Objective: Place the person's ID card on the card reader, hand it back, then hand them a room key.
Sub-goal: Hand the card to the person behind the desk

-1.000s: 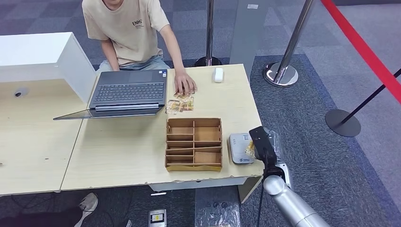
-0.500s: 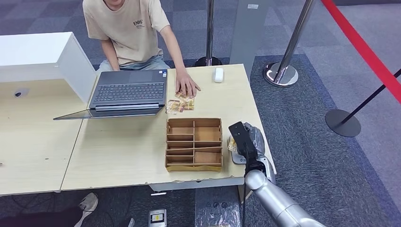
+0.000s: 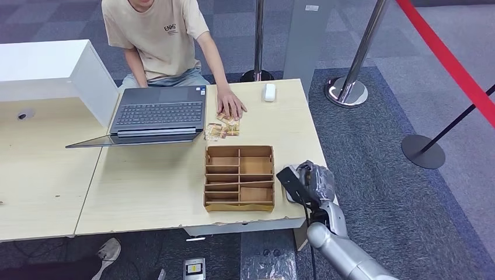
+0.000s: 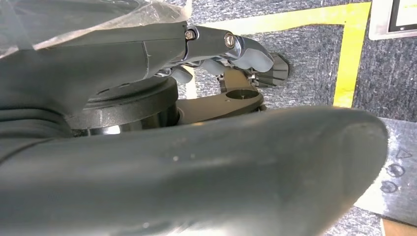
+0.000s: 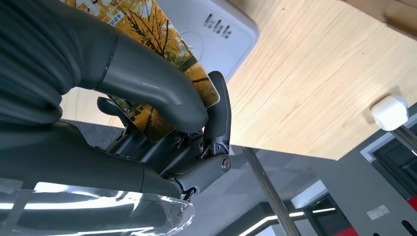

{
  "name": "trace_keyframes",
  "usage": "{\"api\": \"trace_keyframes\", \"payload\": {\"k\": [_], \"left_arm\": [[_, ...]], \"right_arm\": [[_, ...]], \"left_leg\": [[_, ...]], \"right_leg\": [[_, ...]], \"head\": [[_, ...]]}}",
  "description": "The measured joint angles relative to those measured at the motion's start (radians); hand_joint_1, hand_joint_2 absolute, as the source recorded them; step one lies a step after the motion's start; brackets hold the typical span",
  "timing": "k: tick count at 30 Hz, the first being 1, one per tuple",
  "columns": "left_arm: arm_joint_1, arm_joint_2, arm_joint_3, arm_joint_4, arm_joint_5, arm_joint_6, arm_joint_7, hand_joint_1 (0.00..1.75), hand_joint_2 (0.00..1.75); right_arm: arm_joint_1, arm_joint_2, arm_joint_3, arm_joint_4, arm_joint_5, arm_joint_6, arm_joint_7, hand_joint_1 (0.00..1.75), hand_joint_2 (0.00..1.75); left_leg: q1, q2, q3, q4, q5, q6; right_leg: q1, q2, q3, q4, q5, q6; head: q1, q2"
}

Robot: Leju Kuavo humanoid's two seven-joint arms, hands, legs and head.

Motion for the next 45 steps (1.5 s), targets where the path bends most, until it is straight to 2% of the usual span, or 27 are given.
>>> {"api": "trace_keyframes", "payload": {"k": [9, 16, 22, 30, 39, 45], "left_arm": [[-0.001, 0.000, 0.001, 0.000, 0.002, -0.006, -0.017, 0.00, 0.00], [0.000, 0.000, 0.007, 0.000, 0.006, -0.006, -0.019, 0.00, 0.00], [0.000, -0.002, 0.012, 0.000, 0.007, -0.006, -0.020, 0.00, 0.00], [-0.002, -0.004, 0.014, 0.000, 0.007, -0.010, -0.028, 0.00, 0.00], [-0.006, -0.005, 0.014, 0.000, 0.005, -0.011, -0.028, 0.00, 0.00], [-0.014, -0.009, 0.014, 0.000, -0.004, -0.013, -0.021, 0.00, 0.00]], "right_arm": [[0.050, -0.005, -0.078, -0.016, 0.220, -0.002, -0.017, 1.75, 1.75], [0.103, 0.023, -0.216, -0.068, 0.409, -0.002, -0.086, 1.75, 1.75], [0.130, 0.062, -0.365, -0.118, 0.491, -0.002, -0.142, 1.75, 1.75], [0.131, 0.088, -0.473, -0.113, 0.476, -0.002, -0.153, 1.75, 1.75], [0.109, 0.100, -0.476, -0.062, 0.316, -0.002, -0.165, 1.75, 1.75], [0.081, 0.102, -0.446, -0.016, 0.245, -0.001, -0.133, 1.75, 1.75]], "left_leg": [[0.000, 0.000, 0.000, 0.000, 0.000, 0.000], [0.000, 0.000, 0.000, 0.000, 0.000, 0.000], [0.000, 0.000, 0.000, 0.000, 0.000, 0.000], [0.000, 0.000, 0.000, 0.000, 0.000, 0.000], [0.000, 0.000, 0.000, 0.000, 0.000, 0.000], [0.000, 0.000, 0.000, 0.000, 0.000, 0.000]], "right_leg": [[0.000, 0.000, 0.000, 0.000, 0.000, 0.000], [0.000, 0.000, 0.000, 0.000, 0.000, 0.000], [0.000, 0.000, 0.000, 0.000, 0.000, 0.000], [0.000, 0.000, 0.000, 0.000, 0.000, 0.000], [0.000, 0.000, 0.000, 0.000, 0.000, 0.000], [0.000, 0.000, 0.000, 0.000, 0.000, 0.000]], "head": [[0.000, 0.000], [0.000, 0.000], [0.000, 0.000], [0.000, 0.000], [0.000, 0.000], [0.000, 0.000]]}}
